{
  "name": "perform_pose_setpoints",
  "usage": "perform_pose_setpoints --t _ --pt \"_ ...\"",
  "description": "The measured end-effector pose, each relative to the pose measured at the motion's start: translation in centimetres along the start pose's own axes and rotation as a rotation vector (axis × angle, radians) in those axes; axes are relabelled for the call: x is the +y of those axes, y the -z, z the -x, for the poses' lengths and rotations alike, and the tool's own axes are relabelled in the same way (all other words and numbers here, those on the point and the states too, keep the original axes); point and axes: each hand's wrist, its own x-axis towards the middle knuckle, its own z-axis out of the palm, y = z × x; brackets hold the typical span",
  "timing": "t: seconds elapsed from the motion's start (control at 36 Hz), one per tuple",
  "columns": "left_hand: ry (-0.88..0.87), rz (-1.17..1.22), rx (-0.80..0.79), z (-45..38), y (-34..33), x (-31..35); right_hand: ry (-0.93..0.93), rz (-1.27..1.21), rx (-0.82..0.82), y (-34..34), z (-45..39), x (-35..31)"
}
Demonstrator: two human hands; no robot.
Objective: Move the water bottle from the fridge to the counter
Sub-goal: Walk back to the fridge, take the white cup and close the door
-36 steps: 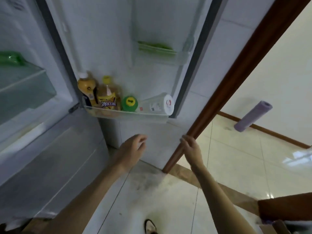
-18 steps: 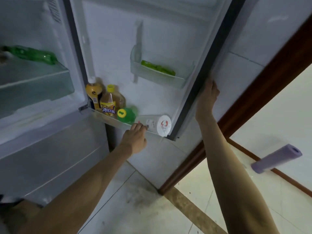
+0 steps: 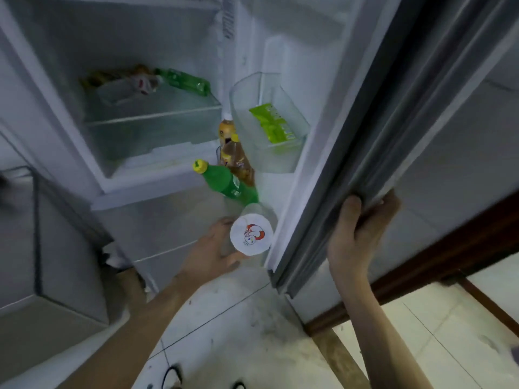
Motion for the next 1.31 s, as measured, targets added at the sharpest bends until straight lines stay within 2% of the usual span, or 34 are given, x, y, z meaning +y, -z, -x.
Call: perform_pose_setpoints --t 0.17,0.25,0.39,0.44,0.56,0.67,0.75,0.83,1.06,1.31 --pt "0.374 0.214 0.080 4.1 4.9 -3.6 0.233 -0.095 -0.294 -6.7 4.9 -4.7" --pt "0.456 0.407 0.158 5.3 7.5 -5.0 0.327 -0.098 -0.383 -11.3 6.9 -6.8" --pt "0.536 0.638 0.242 5.7 12.9 -7.9 0.526 -0.051 -0.333 -19.6 9.8 -10.2" --pt "0.556 0.609 0.274 5.3 15.7 -9.6 0.555 -0.025 -0.303 -23.1 10.9 -11.4" --pt "0.572 0.582 0.474 2.3 23.1 -13.2 0.559 -0.011 -0.286 -30.2 12.6 -13.3" --pt "0.476 0.673 0.608 -3.1 32.2 -15.1 0.573 0.030 -0.253 -37.1 13.4 -14.2" --pt "0.414 0.704 0.573 -7.1 37.5 -15.1 0.586 0.079 -0.239 -41.9 13.5 -14.8" --pt "0.349 0.758 0.465 -10.6 40.5 -14.8 0.589 0.131 -0.213 -46.5 13.2 -15.3" --pt "0.331 1.058 0.380 -13.3 41.9 -16.8 0.425 0.305 -0.233 -55.8 12.1 -16.9" --pt "0.268 0.990 0.321 -13.5 41.3 -17.7 0.411 0.305 -0.209 -57.4 11.9 -16.4"
